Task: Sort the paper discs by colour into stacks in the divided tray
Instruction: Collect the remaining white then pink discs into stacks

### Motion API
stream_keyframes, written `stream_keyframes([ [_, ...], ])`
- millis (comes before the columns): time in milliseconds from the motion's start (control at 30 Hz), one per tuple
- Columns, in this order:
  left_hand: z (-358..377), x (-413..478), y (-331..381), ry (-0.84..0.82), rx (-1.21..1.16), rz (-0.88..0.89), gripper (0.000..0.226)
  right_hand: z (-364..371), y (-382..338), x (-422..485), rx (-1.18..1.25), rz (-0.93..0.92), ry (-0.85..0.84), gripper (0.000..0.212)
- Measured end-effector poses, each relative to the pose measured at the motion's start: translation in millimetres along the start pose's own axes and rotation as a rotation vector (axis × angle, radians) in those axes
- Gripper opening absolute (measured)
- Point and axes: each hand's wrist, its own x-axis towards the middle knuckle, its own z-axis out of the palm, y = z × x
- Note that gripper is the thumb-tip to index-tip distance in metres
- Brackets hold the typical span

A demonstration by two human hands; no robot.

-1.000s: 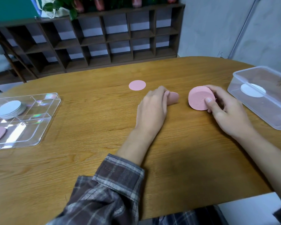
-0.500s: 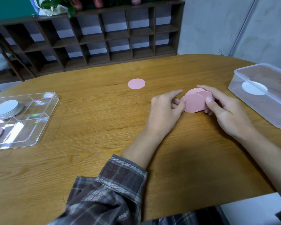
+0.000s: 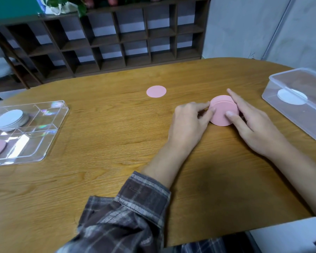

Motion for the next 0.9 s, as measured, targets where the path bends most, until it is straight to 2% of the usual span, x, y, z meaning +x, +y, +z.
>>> stream_keyframes([
  [200, -21, 15, -21, -0.030, 0.167, 0.009, 0.033, -2, 6, -1, 0.028, -0.010, 0.034, 0.037],
  [333, -46, 31, -59, -0.068, 0.416, -0.063, 0.034, -2, 7, 0, 0.039, -0.008, 0.048, 0.035],
  [500, -64, 40, -74, -0.212, 0.514, -0.163, 0.058, -2, 9, 1, 0.042, 0.016, 0.056, 0.036],
  [600, -63, 39, -69, -0.251, 0.556, -0.192, 0.063, -2, 10, 1, 0.055, 0.025, 0.059, 0.035],
  [733, -65, 34, -59, -0.108, 0.477, -0.123, 0.053, -3, 10, 1, 0.069, 0.039, 0.058, 0.036],
  [900, -60, 24, -48, -0.094, 0.530, -0.057, 0.022, -3, 8, 0, 0.084, 0.028, 0.068, 0.034],
])
